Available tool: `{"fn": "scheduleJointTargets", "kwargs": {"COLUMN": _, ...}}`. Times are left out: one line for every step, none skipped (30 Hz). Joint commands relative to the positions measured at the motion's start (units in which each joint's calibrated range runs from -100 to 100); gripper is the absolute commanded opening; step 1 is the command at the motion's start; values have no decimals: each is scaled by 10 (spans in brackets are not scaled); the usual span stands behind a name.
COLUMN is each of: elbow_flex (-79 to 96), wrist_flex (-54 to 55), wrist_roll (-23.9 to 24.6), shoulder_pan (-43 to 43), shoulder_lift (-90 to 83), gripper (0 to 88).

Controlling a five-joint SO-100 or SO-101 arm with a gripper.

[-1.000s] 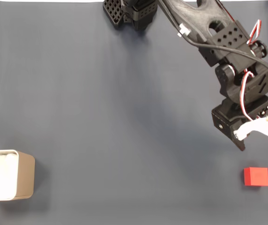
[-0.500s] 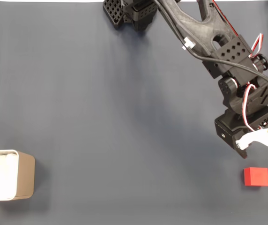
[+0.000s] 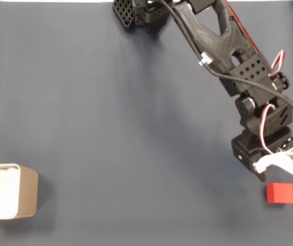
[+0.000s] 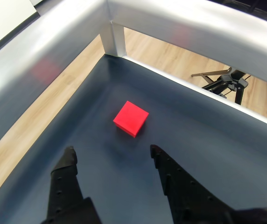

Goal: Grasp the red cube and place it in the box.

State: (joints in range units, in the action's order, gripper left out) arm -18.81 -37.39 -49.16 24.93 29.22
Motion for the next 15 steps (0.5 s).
{"fn": "scheduleJointTargets", "kwargs": {"elbow_flex": -32, "wrist_flex": 19, "wrist_roll": 0, "shoulder_pan": -9, "shoulder_lift": -5, "gripper": 372}}
{"fn": "scheduleJointTargets", "kwargs": {"elbow_flex": -35, "wrist_flex": 21, "wrist_roll": 0, "shoulder_pan": -9, "shoulder_lift": -1, "gripper": 373}}
{"fn": "scheduleJointTargets", "kwargs": {"elbow_flex": -36, "wrist_flex": 24, "wrist_roll": 0, "shoulder_pan": -10, "shoulder_lift": 2, "gripper": 373}}
{"fn": "scheduleJointTargets", "kwargs": {"elbow_flex": -37, "wrist_flex": 27, "wrist_roll": -1, "shoulder_pan": -10, "shoulder_lift": 6, "gripper": 373}}
{"fn": "scheduleJointTargets", "kwargs": {"elbow_flex": -39, "wrist_flex": 30, "wrist_roll": -1, "shoulder_pan": -11, "shoulder_lift": 9, "gripper": 374}}
{"fn": "scheduleJointTargets", "kwargs": {"elbow_flex": -42, "wrist_flex": 32, "wrist_roll": -1, "shoulder_pan": -11, "shoulder_lift": 14, "gripper": 375}}
{"fn": "scheduleJointTargets", "kwargs": {"elbow_flex": -46, "wrist_flex": 34, "wrist_roll": -1, "shoulder_pan": -11, "shoulder_lift": 18, "gripper": 376}}
{"fn": "scheduleJointTargets", "kwargs": {"elbow_flex": -50, "wrist_flex": 35, "wrist_roll": -1, "shoulder_pan": -11, "shoulder_lift": 21, "gripper": 376}}
{"fn": "scheduleJointTargets", "kwargs": {"elbow_flex": -56, "wrist_flex": 35, "wrist_roll": -1, "shoulder_pan": -12, "shoulder_lift": 27, "gripper": 377}}
{"fn": "scheduleJointTargets", "kwargs": {"elbow_flex": -61, "wrist_flex": 35, "wrist_roll": -1, "shoulder_pan": -12, "shoulder_lift": 31, "gripper": 378}}
{"fn": "scheduleJointTargets", "kwargs": {"elbow_flex": -66, "wrist_flex": 36, "wrist_roll": -2, "shoulder_pan": -12, "shoulder_lift": 35, "gripper": 378}}
{"fn": "scheduleJointTargets", "kwargs": {"elbow_flex": -71, "wrist_flex": 37, "wrist_roll": -2, "shoulder_pan": -12, "shoulder_lift": 41, "gripper": 379}}
{"fn": "scheduleJointTargets", "kwargs": {"elbow_flex": -76, "wrist_flex": 38, "wrist_roll": -3, "shoulder_pan": -12, "shoulder_lift": 45, "gripper": 379}}
{"fn": "scheduleJointTargets", "kwargs": {"elbow_flex": -81, "wrist_flex": 39, "wrist_roll": -3, "shoulder_pan": -12, "shoulder_lift": 49, "gripper": 380}}
{"fn": "scheduleJointTargets", "kwargs": {"elbow_flex": -87, "wrist_flex": 39, "wrist_roll": -3, "shoulder_pan": -12, "shoulder_lift": 54, "gripper": 381}}
